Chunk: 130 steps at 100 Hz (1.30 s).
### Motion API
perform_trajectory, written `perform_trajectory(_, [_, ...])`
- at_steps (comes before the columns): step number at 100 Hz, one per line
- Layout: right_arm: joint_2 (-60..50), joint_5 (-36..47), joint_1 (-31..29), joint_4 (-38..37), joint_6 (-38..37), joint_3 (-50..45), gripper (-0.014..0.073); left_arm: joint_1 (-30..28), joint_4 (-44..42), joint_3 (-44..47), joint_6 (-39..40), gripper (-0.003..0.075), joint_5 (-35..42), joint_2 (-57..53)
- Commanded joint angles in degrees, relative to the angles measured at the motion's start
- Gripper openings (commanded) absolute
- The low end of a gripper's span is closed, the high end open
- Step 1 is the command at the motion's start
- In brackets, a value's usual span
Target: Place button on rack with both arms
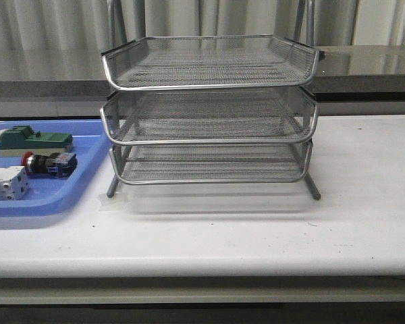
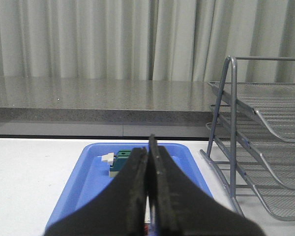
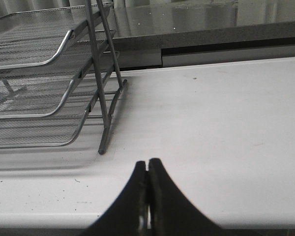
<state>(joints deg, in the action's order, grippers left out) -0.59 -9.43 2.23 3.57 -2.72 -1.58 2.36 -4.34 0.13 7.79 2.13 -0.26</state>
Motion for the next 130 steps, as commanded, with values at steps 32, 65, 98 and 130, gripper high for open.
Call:
perform_trajectory(32, [-1.2, 4.7, -0.1, -0.5, 0.2, 1.0, -0.0060, 0.0, 0.5, 2.4, 0.4, -0.0020, 4.3, -1.6])
perform_trajectory(65, [-1.2, 8.7, -0.1, -0.5, 0.2, 1.0, -0.0060, 0.0, 0.5, 2.4, 0.4, -0.0020, 4.3, -1.6])
perform_trajectory(98, [-0.8, 13.6, -0.1, 0.3, 0.2, 3.8, -0.0060, 0.0, 0.5, 2.4, 0.4, -0.0020, 4.3, -1.6])
perform_trajectory(130, [11.4, -9.5, -0.1, 4.2, 0.2, 24.0, -0.0060, 0.0, 0.5, 2.4, 0.4, -0.0020, 4.3, -1.6])
